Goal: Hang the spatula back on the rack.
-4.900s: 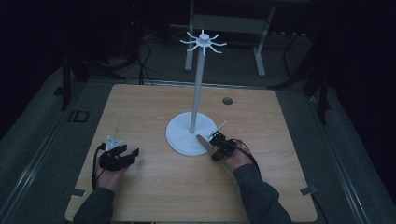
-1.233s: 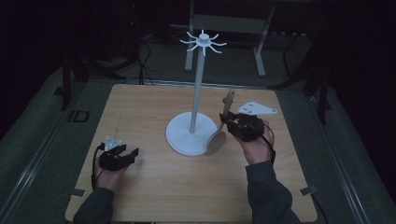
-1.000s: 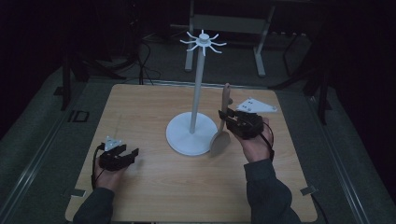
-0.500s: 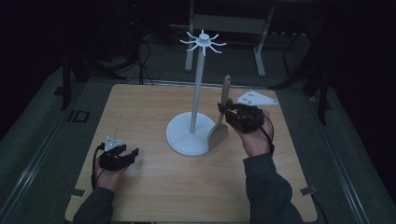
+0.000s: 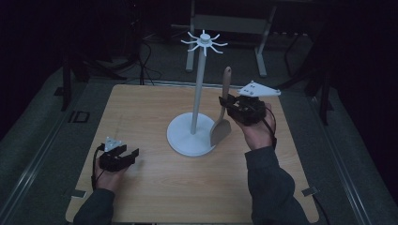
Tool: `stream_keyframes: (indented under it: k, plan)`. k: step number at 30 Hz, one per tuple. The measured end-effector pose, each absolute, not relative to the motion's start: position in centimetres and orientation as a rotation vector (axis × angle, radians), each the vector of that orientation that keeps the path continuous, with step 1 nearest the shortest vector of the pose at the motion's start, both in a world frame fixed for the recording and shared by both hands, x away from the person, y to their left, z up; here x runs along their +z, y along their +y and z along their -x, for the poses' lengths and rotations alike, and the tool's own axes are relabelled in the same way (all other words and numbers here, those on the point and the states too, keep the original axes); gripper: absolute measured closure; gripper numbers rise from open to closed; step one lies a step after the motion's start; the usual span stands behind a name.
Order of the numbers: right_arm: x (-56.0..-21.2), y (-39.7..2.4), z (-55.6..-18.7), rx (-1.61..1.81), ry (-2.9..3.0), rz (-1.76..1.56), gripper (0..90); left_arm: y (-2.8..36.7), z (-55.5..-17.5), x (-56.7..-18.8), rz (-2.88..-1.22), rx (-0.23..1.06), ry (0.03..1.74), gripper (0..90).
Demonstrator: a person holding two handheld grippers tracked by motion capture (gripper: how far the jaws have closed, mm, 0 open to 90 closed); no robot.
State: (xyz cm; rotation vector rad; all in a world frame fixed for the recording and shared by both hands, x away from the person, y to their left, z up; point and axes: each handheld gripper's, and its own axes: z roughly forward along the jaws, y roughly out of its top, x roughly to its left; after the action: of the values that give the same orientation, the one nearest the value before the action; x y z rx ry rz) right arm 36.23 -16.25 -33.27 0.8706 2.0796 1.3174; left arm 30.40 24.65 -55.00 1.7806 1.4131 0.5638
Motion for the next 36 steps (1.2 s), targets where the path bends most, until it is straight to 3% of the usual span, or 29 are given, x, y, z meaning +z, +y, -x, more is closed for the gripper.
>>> stream_keyframes:
  k: [36]
  plan:
    - [-30.0,-14.6,-39.0,1.336,2.148,-0.887,75.3,24.7,-30.4,-55.0,-1.78,0.562,1.414,42.1]
